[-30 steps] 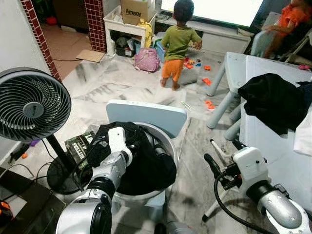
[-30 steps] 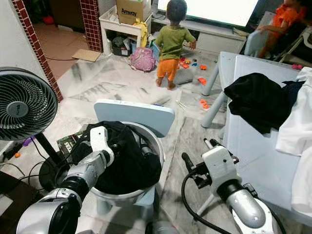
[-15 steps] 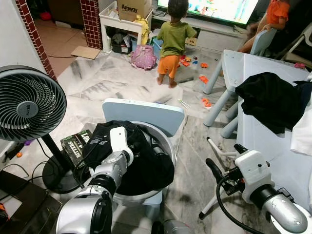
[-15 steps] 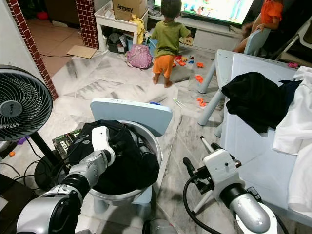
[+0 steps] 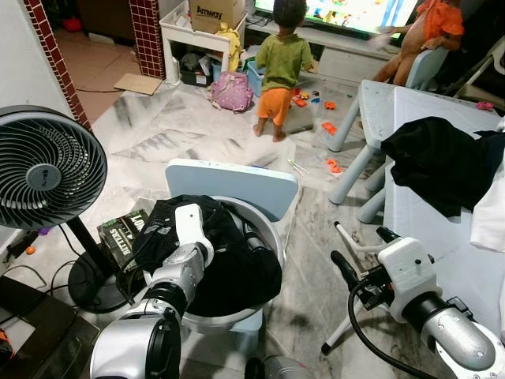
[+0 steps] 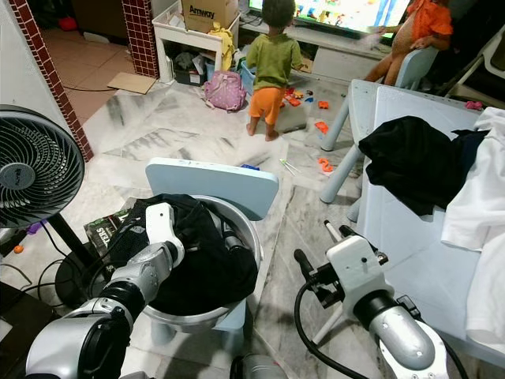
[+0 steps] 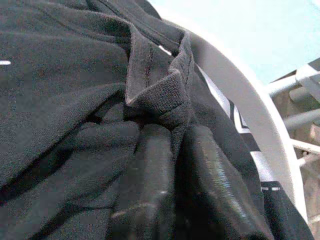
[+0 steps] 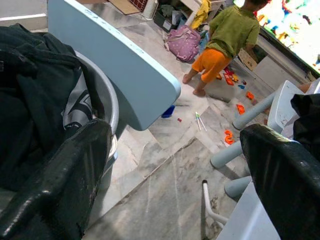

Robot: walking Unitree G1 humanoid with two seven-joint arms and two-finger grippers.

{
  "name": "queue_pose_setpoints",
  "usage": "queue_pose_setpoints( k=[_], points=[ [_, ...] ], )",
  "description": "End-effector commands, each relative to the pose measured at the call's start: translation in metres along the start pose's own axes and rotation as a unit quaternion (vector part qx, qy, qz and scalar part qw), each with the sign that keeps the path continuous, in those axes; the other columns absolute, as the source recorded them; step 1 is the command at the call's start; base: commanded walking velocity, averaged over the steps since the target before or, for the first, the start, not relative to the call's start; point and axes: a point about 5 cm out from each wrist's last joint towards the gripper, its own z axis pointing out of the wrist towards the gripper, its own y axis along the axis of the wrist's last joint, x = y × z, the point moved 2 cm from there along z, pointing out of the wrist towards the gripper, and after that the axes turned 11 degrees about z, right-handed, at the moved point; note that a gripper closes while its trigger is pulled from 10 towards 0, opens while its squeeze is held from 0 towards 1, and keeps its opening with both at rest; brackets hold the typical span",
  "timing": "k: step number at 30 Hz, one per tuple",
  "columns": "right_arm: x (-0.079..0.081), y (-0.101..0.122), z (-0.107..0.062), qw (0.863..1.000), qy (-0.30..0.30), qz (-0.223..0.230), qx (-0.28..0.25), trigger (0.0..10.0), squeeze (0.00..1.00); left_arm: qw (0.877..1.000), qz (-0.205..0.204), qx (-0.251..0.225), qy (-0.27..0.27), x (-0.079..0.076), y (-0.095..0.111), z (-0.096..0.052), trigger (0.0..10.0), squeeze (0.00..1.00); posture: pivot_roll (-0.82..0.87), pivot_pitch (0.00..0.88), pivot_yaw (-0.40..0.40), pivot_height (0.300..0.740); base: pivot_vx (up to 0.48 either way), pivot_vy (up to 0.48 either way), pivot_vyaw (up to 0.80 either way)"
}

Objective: Hang hanger

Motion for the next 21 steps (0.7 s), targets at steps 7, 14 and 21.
queue_pose_setpoints(
  k=[7,14,21],
  points=[
    [-0.005,-0.001,-0.002,1.000,0.000,-0.012,0.005,10.0,0.00,1.000,-0.001,-0.009,-0.003,-0.008,0.005,0.001,0.0,0.00,-0.31,0.010,-0.127,0.740,0.000,0.000,0.00],
    [-0.006,-0.002,0.005,1.000,0.005,-0.017,0.003,10.0,0.00,0.999,-0.009,-0.046,0.010,-0.005,0.015,0.001,0.0,0.00,-0.30,0.000,-0.127,0.740,0.000,0.000,0.00],
    [-0.005,-0.001,0.015,1.000,0.000,-0.010,-0.014,10.0,0.00,0.991,0.039,-0.124,0.043,0.007,0.031,-0.006,0.0,0.00,-0.26,0.000,-0.106,0.740,0.000,0.000,0.00]
  ],
)
